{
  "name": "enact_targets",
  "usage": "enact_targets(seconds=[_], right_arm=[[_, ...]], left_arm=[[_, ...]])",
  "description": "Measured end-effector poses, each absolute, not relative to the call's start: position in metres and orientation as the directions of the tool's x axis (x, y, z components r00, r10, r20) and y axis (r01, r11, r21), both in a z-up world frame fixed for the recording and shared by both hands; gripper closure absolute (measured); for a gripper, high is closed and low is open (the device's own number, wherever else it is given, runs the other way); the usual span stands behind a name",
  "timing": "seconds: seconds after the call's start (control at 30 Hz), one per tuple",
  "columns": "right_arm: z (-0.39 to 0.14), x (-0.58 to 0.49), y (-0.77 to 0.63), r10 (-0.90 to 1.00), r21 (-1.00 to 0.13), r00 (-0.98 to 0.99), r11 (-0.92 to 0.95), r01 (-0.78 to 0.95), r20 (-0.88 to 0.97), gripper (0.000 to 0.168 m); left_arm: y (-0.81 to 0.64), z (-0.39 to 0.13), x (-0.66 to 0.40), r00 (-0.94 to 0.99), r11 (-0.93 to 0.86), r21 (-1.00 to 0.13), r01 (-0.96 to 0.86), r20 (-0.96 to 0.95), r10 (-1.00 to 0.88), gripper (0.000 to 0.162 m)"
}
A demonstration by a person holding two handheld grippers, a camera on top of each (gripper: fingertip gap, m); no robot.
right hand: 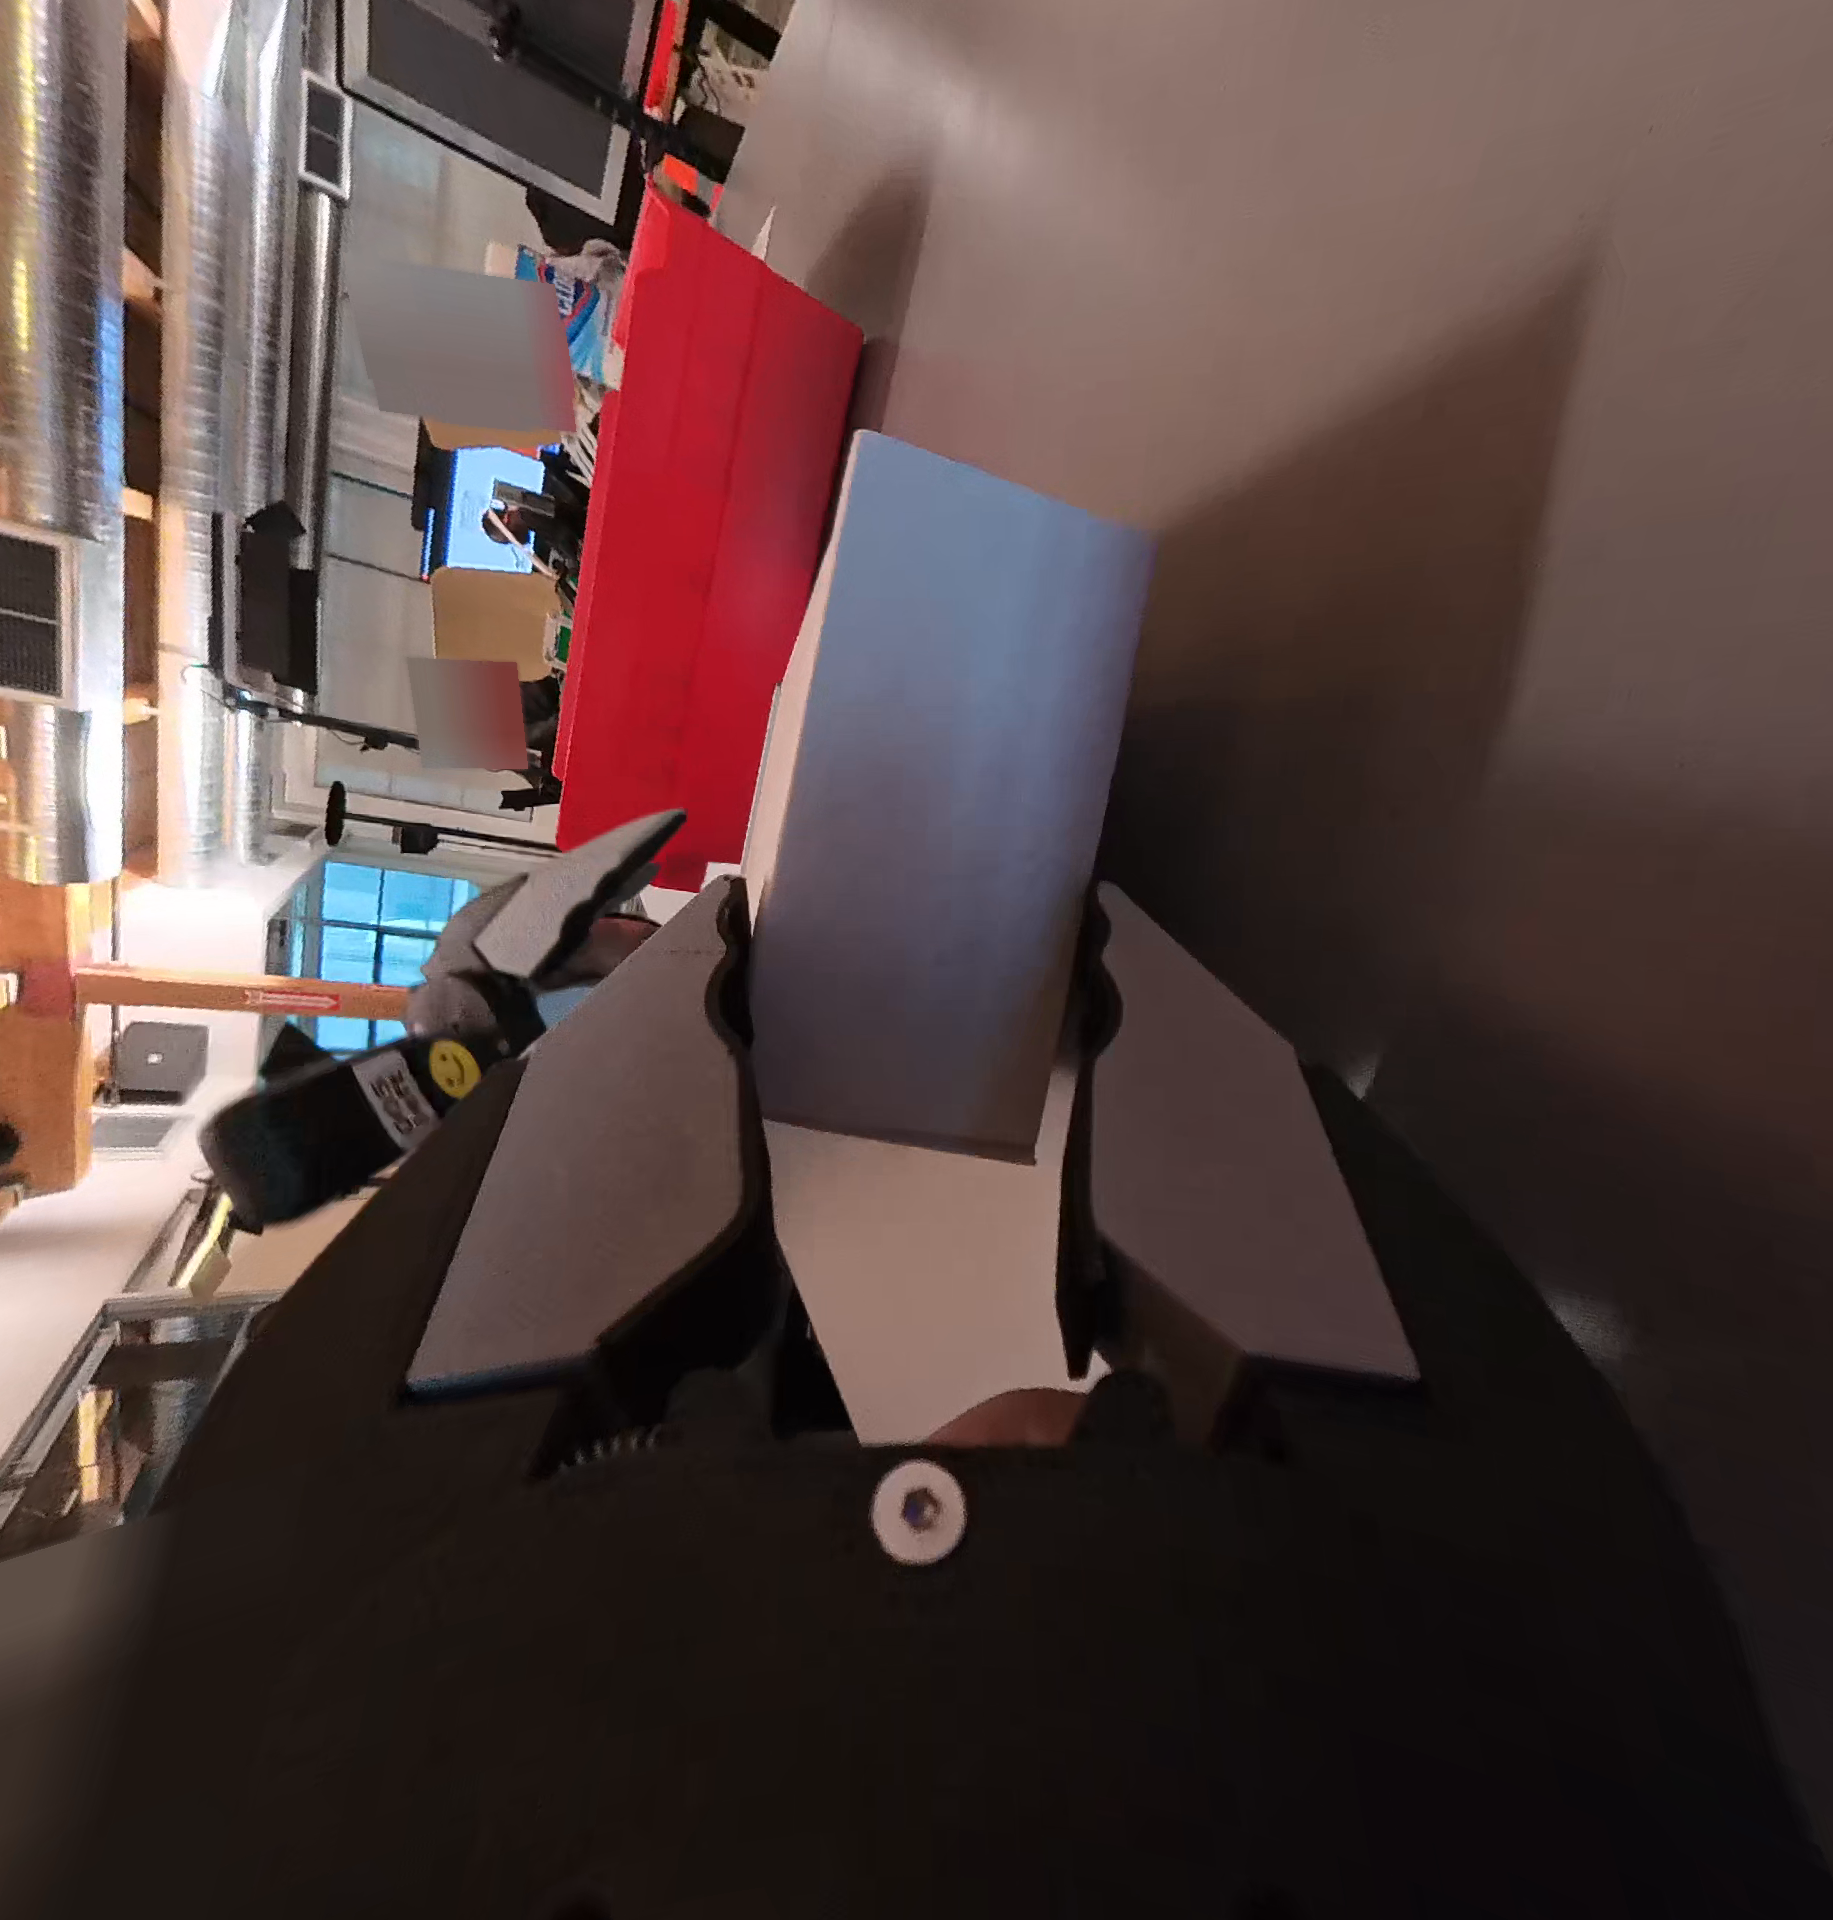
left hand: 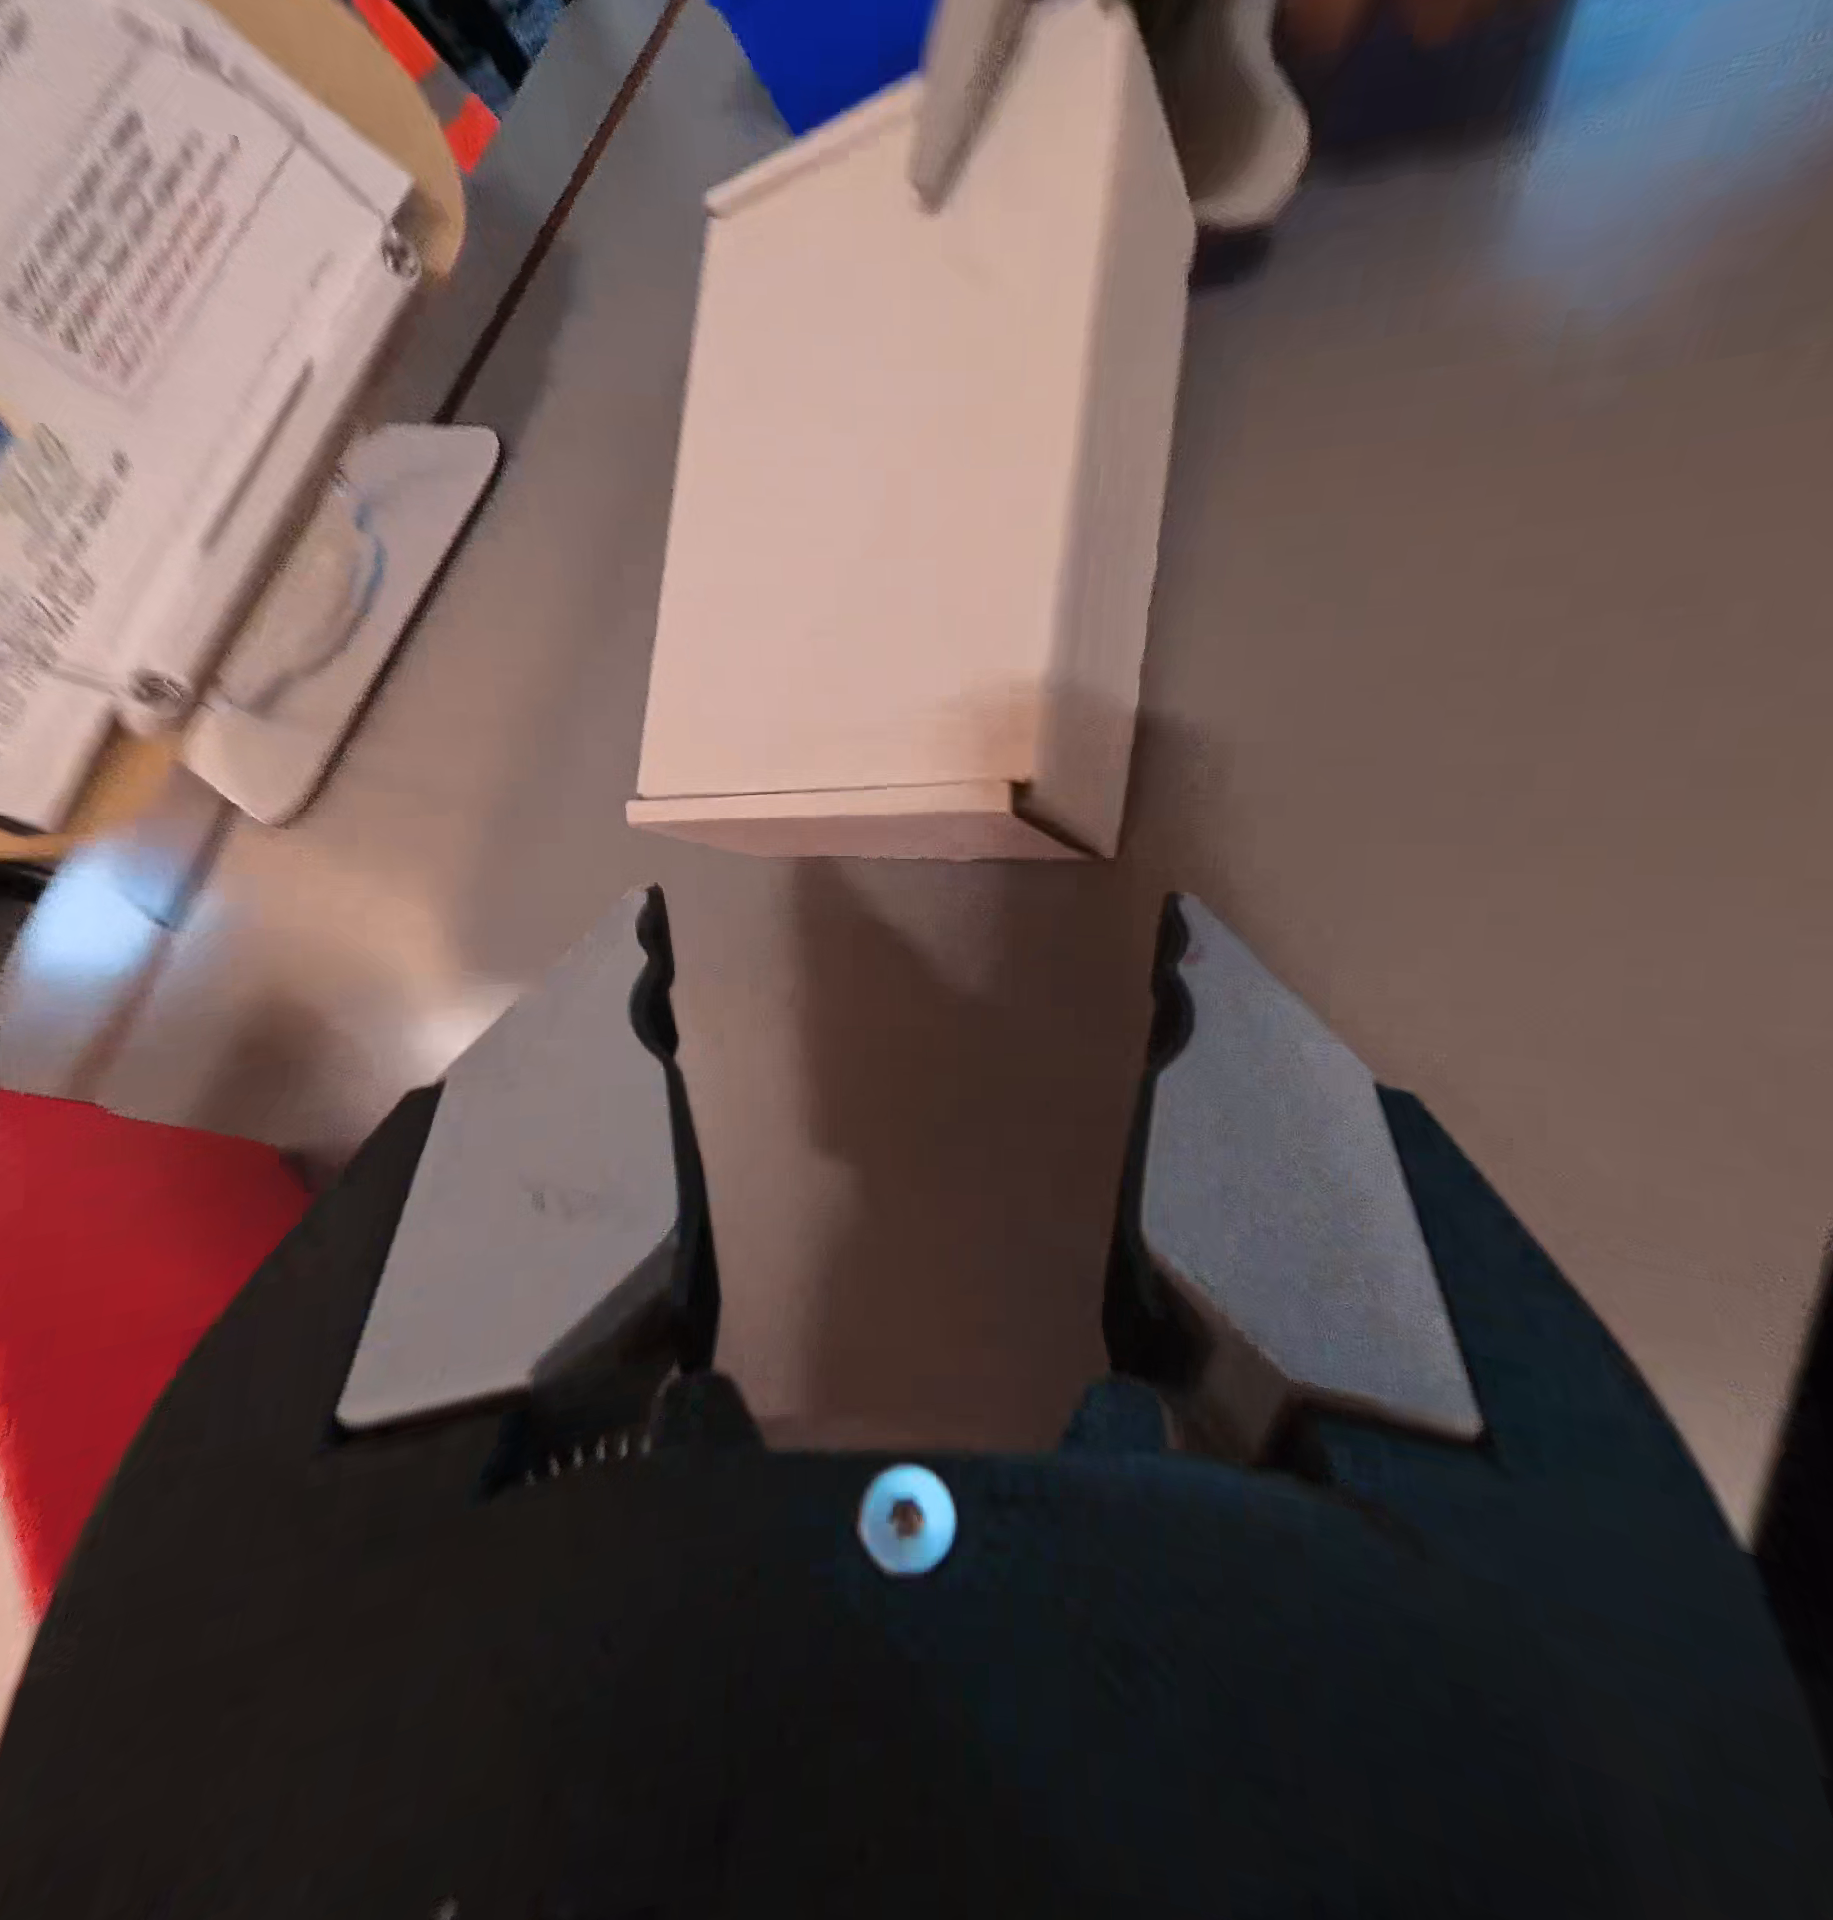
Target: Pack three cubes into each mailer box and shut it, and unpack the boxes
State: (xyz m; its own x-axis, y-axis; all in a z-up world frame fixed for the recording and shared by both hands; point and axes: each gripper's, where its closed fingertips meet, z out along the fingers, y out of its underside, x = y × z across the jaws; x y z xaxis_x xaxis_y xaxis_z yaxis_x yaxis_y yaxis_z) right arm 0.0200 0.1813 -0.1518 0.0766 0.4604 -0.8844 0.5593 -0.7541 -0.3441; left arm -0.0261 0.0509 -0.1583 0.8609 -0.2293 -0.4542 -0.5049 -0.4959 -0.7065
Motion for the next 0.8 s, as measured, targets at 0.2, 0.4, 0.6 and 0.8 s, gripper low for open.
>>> enact_targets(seconds=[0.2, 0.4, 0.6, 0.8], right_arm=[[-0.158, 0.020, 0.168, 0.447, -0.309, 0.088, -0.734, 0.605, -0.890, 0.107], [-0.167, 0.031, 0.158, 0.585, -0.410, 0.030, -0.604, 0.684, -0.811, 0.100], [-0.156, 0.050, 0.170, 0.856, -0.642, -0.098, -0.300, 0.705, -0.508, 0.095], [-0.136, 0.061, 0.172, 0.948, -0.774, -0.242, -0.006, 0.633, -0.205, 0.091]], left_arm=[[0.073, -0.169, -0.016, 0.644, -0.451, -0.498, -0.741, -0.716, -0.268, 0.097], [0.079, -0.168, -0.018, 0.725, -0.477, -0.552, -0.684, -0.586, -0.362, 0.111], [0.079, -0.164, -0.020, 0.753, -0.549, -0.515, -0.658, -0.445, -0.486, 0.118], [0.076, -0.162, -0.028, 0.705, -0.595, -0.379, -0.709, -0.350, -0.616, 0.122]])
